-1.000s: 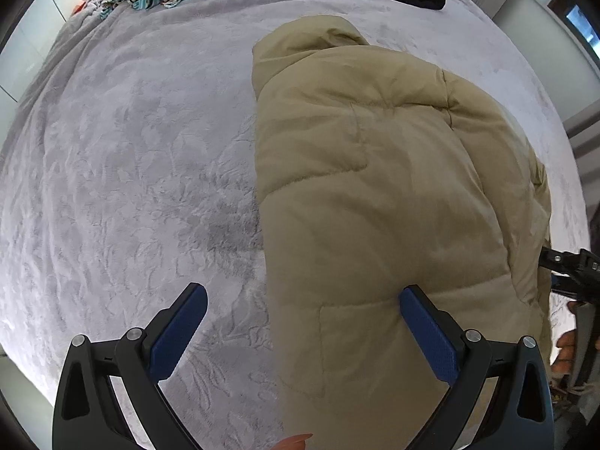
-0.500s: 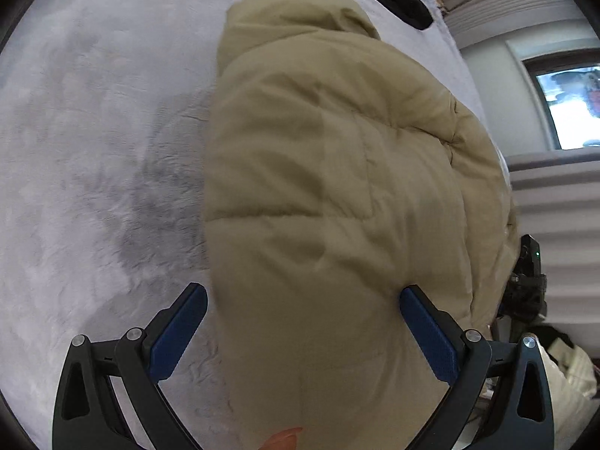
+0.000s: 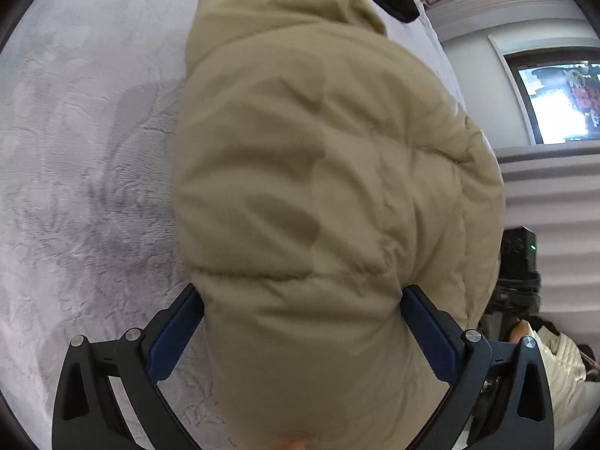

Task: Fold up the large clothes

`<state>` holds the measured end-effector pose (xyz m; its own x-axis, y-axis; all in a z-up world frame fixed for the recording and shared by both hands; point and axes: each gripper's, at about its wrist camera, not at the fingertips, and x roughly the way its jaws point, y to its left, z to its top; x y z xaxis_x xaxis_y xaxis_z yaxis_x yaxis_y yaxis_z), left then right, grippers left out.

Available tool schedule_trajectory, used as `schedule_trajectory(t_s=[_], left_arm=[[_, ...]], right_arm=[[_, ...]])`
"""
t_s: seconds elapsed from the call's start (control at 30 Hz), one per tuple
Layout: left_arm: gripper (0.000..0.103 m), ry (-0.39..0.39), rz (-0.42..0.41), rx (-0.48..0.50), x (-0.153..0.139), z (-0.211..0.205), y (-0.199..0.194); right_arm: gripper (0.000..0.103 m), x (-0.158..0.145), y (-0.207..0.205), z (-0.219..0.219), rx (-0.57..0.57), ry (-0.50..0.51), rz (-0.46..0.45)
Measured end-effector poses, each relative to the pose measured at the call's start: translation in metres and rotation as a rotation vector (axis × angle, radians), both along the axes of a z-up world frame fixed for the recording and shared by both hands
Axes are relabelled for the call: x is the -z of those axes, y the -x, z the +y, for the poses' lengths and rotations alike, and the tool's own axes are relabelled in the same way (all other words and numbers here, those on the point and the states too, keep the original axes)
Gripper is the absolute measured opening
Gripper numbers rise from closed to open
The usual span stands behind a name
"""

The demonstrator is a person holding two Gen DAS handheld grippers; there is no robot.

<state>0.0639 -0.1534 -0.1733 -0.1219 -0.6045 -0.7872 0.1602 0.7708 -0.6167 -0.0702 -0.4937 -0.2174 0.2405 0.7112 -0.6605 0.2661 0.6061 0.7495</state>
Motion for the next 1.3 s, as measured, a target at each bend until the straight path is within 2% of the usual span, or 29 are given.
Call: schedule_trajectory(t_s=[0.07, 0.17, 0.33, 0.43, 0.5, 0.6, 0.67, 0.87, 1.13, 1.3], left_arm=[[0.103, 0.013, 0.027, -0.005, 0.007, -0.003, -0.002], [0.103, 0.034, 0.068, -0.026, 0.015, -0.009, -0.001], [0.103, -0.008, 0.028, -0.026, 0.005, -0.027, 0.002], [0.093, -0.038, -0.012, -0.026, -0.007, -0.038, 0.007], [0.085, -0.051, -0.042, -0.022, -0.018, -0.036, 0.013], [0.077, -0.056, -0.076, -0.019, -0.035, -0.036, 0.017], [0.076, -0.06, -0.091, -0.02, -0.045, -0.039, 0.019], [0.076, -0.05, -0.131, -0.045, -0.069, -0.035, 0.022], [0.076, -0.013, -0.19, -0.098, -0.092, 0.014, 0.021], [0.076, -0.004, -0.22, -0.134, -0.103, 0.071, 0.001]], right_arm=[[0.103, 0.012, -0.007, 0.002, -0.016, 0.017, 0.041], [0.103, 0.03, -0.013, -0.001, 0.014, -0.033, 0.092], [0.102, 0.032, -0.01, -0.003, 0.036, -0.065, 0.126], [0.088, 0.035, -0.008, -0.004, 0.051, -0.109, 0.149], [0.069, 0.033, -0.006, -0.005, 0.06, -0.124, 0.144], [0.049, 0.02, -0.002, -0.004, 0.064, -0.119, 0.11], [0.046, 0.013, 0.002, -0.002, 0.06, -0.114, 0.093], [0.045, -0.004, 0.007, 0.005, 0.091, -0.132, 0.06], [0.045, -0.03, -0.013, 0.036, 0.074, -0.114, 0.008], [0.045, -0.038, -0.037, 0.07, 0.066, -0.102, -0.026]])
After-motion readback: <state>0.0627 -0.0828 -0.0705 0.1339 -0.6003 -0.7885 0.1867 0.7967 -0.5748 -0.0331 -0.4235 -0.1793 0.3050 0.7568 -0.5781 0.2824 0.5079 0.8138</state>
